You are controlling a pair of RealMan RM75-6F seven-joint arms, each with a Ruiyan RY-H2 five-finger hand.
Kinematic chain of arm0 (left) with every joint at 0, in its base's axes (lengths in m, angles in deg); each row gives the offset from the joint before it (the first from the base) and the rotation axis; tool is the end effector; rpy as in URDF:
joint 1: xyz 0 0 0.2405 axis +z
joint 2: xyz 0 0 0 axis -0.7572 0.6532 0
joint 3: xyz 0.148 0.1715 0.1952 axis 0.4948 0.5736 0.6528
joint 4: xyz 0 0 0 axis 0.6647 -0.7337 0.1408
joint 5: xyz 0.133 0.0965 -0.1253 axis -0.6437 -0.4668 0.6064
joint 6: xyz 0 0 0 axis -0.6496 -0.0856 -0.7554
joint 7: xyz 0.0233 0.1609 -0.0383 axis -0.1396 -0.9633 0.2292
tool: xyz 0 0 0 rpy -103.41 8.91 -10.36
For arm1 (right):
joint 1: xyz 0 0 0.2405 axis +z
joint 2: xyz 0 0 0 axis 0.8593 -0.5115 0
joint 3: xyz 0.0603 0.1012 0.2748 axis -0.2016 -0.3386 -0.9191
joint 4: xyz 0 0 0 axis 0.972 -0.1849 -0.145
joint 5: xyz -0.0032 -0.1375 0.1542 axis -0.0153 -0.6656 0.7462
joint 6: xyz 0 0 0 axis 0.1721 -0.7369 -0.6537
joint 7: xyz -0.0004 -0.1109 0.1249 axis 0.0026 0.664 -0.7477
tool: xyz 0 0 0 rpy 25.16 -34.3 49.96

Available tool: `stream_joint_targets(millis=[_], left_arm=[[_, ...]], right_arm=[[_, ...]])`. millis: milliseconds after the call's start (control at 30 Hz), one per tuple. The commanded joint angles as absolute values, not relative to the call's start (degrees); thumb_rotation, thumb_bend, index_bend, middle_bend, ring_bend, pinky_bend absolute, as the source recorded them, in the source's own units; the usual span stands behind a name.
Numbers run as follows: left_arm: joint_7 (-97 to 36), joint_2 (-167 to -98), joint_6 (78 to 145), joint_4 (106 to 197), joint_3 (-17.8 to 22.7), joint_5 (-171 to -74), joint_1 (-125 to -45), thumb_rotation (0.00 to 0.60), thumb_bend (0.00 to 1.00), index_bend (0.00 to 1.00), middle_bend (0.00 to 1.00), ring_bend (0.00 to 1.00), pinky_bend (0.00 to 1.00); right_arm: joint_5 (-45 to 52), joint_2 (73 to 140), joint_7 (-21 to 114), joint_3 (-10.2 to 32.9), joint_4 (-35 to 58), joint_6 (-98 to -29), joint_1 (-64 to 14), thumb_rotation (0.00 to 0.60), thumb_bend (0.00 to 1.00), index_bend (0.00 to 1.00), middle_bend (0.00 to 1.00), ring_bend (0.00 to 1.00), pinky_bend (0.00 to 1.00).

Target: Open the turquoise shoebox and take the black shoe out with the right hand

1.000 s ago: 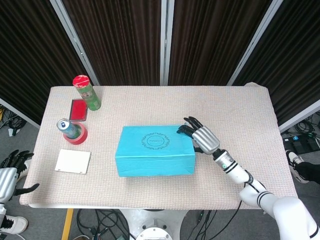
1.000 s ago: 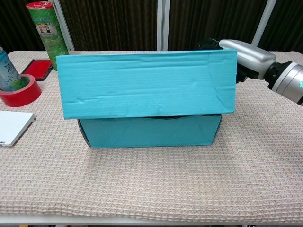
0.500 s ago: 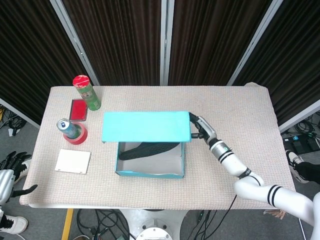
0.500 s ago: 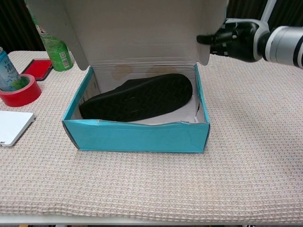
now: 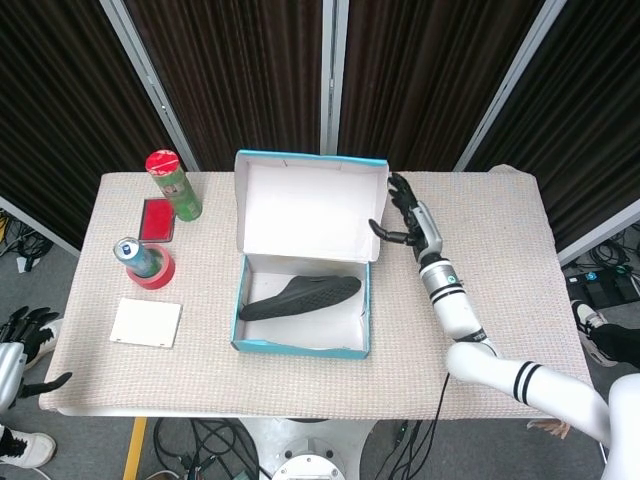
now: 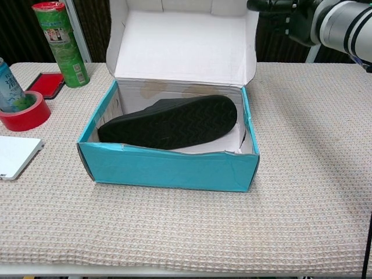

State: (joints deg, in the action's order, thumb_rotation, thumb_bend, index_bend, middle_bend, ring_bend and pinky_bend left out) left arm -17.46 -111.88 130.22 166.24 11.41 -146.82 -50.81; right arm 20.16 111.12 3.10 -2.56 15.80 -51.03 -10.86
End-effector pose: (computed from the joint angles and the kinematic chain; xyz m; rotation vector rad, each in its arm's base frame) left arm -0.3879 0.1733 0.1867 -1.3302 -1.0910 -0.8676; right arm -0.1513 -0.4768 0.0350 0.8166 -2.0383 1.7259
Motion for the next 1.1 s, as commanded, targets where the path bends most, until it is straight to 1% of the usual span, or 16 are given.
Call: stream_joint_targets(millis=[33, 100, 167, 267, 333, 400, 500, 600, 767, 900, 967, 1033, 1100], left_arm=[[-17.6, -111.8, 130.4, 166.4, 11.4, -147.0, -50.8, 0.6, 0.04, 0.18, 0.12, 0.03, 0.15], [-17.8, -111.8, 130.5, 166.5, 11.3, -147.2, -50.8, 0.6, 0.04, 0.18, 0.12, 0.03, 0.15], [-18.0, -111.7, 130.6, 166.8, 11.3, -147.3, -50.9, 0.6, 0.03, 0.18, 0.12, 0.03, 0.15], [-18.4, -111.6, 130.4, 167.2, 11.2, -147.2, -51.0, 0.6, 0.04, 0.18, 0.12, 0.03, 0.15], [-18.6, -111.6, 130.4, 167.4, 11.2, -147.4, -51.1, 0.6, 0.04, 0.18, 0.12, 0.03, 0.15], [-18.8, -111.6, 130.4, 167.6, 11.3, -147.4, -51.1, 0.6, 0.04, 0.18, 0.12, 0.03, 0.15], [-18.8, -111.6, 130.3, 167.6, 11.3, -147.1, -50.9, 0.6, 0.04, 0.18, 0.12, 0.03, 0.15], [-18.5, -111.7, 130.1, 167.5, 11.4, -146.8, -50.8, 0.6, 0.04, 0.18, 0.12, 0.03, 0.15], [-18.0, -111.9, 130.1, 167.0, 11.5, -146.6, -50.6, 0.6, 0.03, 0.18, 0.12, 0.03, 0.15], [-17.8, -112.0, 129.8, 166.7, 11.5, -146.4, -50.6, 0.6, 0.03, 0.18, 0.11, 0.03, 0.15], [-17.6, -112.0, 129.9, 166.6, 11.5, -146.5, -50.6, 0.6, 0.04, 0.18, 0.12, 0.03, 0.15], [-17.4, -112.0, 130.0, 166.5, 11.5, -146.8, -50.6, 0.6, 0.04, 0.18, 0.12, 0.03, 0.15], [-17.2, -112.0, 130.1, 166.4, 11.6, -147.0, -50.6, 0.6, 0.03, 0.18, 0.12, 0.03, 0.15]], right_arm=[[8.0, 114.4, 18.4, 1.4, 16.9, -70.0, -12.9, 0.6, 0.19, 0.0, 0.0, 0.0, 0.0], [2.4, 112.3, 21.4, 4.3, 18.1, -70.6, -13.4, 0.6, 0.16, 0.0, 0.0, 0.0, 0.0], [-2.0, 108.6, 24.1, 7.4, 20.9, -67.8, -13.3, 0.6, 0.12, 0.0, 0.0, 0.0, 0.0], [-5.5, 103.2, 27.8, 11.2, 26.4, -60.6, -12.2, 0.6, 0.08, 0.0, 0.0, 0.0, 0.0], [-6.8, 100.9, 31.2, 13.0, 28.7, -55.4, -10.5, 0.6, 0.05, 0.0, 0.02, 0.0, 0.0], [-7.5, 100.5, 34.9, 14.0, 29.3, -51.9, -8.9, 0.6, 0.04, 0.0, 0.04, 0.0, 0.0], [-6.9, 102.5, 42.8, 14.9, 28.3, -47.1, -6.0, 0.6, 0.04, 0.0, 0.04, 0.0, 0.0], [-4.7, 106.2, 49.8, 15.0, 26.0, -44.5, -3.7, 0.6, 0.04, 0.0, 0.04, 0.0, 0.0], [-0.6, 113.0, 59.7, 14.4, 20.9, -43.8, -1.3, 0.6, 0.04, 0.0, 0.03, 0.0, 0.0], [3.6, 116.9, 65.6, 14.1, 18.1, -42.5, 0.4, 0.6, 0.04, 0.0, 0.03, 0.0, 0.0], [5.5, 118.8, 68.9, 14.1, 16.5, -42.3, 1.3, 0.6, 0.04, 0.0, 0.05, 0.0, 0.0], [7.5, 121.4, 72.9, 14.1, 14.0, -43.0, 2.3, 0.6, 0.04, 0.01, 0.1, 0.0, 0.0], [9.2, 124.1, 75.9, 13.8, 11.4, -43.9, 3.0, 0.6, 0.07, 0.08, 0.18, 0.0, 0.0]])
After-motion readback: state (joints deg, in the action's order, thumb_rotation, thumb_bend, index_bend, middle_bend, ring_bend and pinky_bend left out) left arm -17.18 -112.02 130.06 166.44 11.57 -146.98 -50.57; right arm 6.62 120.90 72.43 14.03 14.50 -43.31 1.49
